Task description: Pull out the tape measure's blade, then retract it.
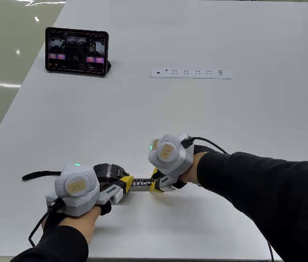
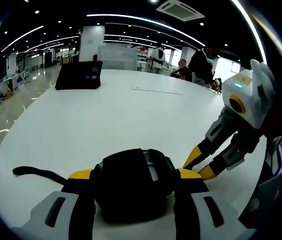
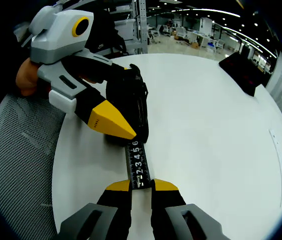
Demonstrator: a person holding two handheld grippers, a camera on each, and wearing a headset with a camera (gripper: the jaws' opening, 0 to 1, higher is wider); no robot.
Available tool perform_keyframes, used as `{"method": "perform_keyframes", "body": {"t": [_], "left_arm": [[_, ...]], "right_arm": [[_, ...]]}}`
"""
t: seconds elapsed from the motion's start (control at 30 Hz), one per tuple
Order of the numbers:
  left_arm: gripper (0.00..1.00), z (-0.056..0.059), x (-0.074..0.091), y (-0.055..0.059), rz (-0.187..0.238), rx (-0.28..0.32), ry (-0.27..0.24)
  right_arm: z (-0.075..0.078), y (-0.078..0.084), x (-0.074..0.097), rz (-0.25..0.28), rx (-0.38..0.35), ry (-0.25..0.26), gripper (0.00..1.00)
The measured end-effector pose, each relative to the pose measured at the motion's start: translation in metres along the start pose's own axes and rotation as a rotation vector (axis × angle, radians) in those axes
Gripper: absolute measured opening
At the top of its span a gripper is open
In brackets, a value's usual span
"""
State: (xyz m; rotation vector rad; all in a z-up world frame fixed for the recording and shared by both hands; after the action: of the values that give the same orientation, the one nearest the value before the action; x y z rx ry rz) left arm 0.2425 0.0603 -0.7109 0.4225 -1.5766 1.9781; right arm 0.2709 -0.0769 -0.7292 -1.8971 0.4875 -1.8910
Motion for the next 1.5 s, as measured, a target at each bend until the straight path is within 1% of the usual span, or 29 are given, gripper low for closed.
{"method": "perform_keyframes", "body": {"t": [0.33, 0.67, 1.37, 1.5], "left_arm": [[0.59, 0.0, 0.0, 0.0, 0.001, 0.001, -0.001], [0.59, -0.001, 0.0, 0.0, -0.001, 0.006, -0.001], [0.59, -0.001, 0.0, 0.0, 0.004, 0.021, 0.002], [0.59, -0.001, 0.0, -0.001, 0.0, 0.024, 0.002]], "right_arm": [[0.0, -0.004, -0.002, 0.01, 0.004, 0.002, 0.11], [0.001, -0.009, -0.006, 0.035, 0.006, -0.005, 0.11], [0.001, -0.02, -0.014, 0.066, -0.01, -0.012, 0.11], [-0.001, -0.023, -0.015, 0.07, -0.011, -0.002, 0.11]]}}
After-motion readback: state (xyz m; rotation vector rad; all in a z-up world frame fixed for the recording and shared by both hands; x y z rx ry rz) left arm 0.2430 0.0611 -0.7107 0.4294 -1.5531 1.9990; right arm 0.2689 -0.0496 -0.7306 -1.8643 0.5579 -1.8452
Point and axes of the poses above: the centre of the closed fingertips' face, and the gripper's own axes: x roughly backward along the fingers, z roughly to its right, y roughly out of its underside, the point moved 6 cm from there along x, roughly backward along the fingers, and after that the axes turned 8 degrees about x, right-handed, at the moved point
